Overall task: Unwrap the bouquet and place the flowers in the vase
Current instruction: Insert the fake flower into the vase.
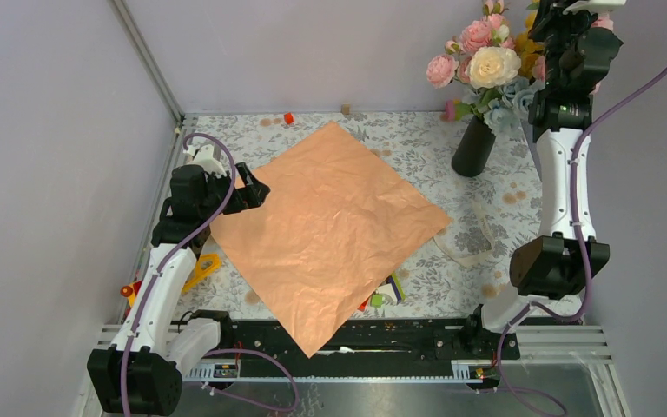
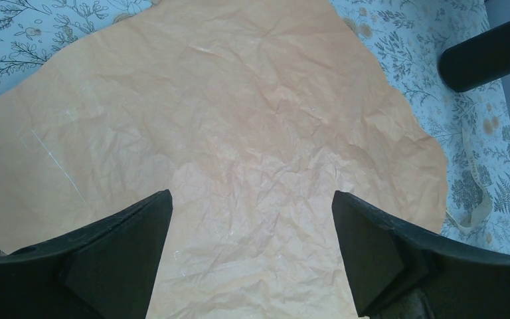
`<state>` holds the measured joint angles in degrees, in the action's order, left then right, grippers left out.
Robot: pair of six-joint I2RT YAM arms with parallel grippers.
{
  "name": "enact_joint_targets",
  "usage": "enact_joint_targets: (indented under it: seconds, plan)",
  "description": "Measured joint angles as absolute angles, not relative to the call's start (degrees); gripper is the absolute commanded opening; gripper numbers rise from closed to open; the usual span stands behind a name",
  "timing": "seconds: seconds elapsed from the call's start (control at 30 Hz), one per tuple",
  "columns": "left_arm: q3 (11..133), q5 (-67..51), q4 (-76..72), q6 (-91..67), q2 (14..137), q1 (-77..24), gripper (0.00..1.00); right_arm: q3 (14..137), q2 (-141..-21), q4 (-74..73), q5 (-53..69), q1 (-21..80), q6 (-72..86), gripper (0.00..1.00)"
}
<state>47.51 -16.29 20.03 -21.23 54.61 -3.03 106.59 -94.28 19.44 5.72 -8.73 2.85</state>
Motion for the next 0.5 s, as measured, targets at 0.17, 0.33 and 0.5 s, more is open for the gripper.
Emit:
enact_joint_targets:
  seconds: [0.17,0.33,0.5]
  plan:
    - [47.5,-16.3,20.0,-21.2,54.6,-3.0,0.99,111.7,-96.8,15.5,6.1,-8.6,1.5,0.00]
    - [47.5,-16.4,20.0,-21.2,54.6,-3.0,0.99,113.7,-98.2,12.7,7.0,-7.4,-1.4,0.00]
    - [47.5,-16.4,20.0,-21.3,54.6,-3.0,0.99,111.9,-98.8,12.7,7.1,-6.2,-2.6,0.00]
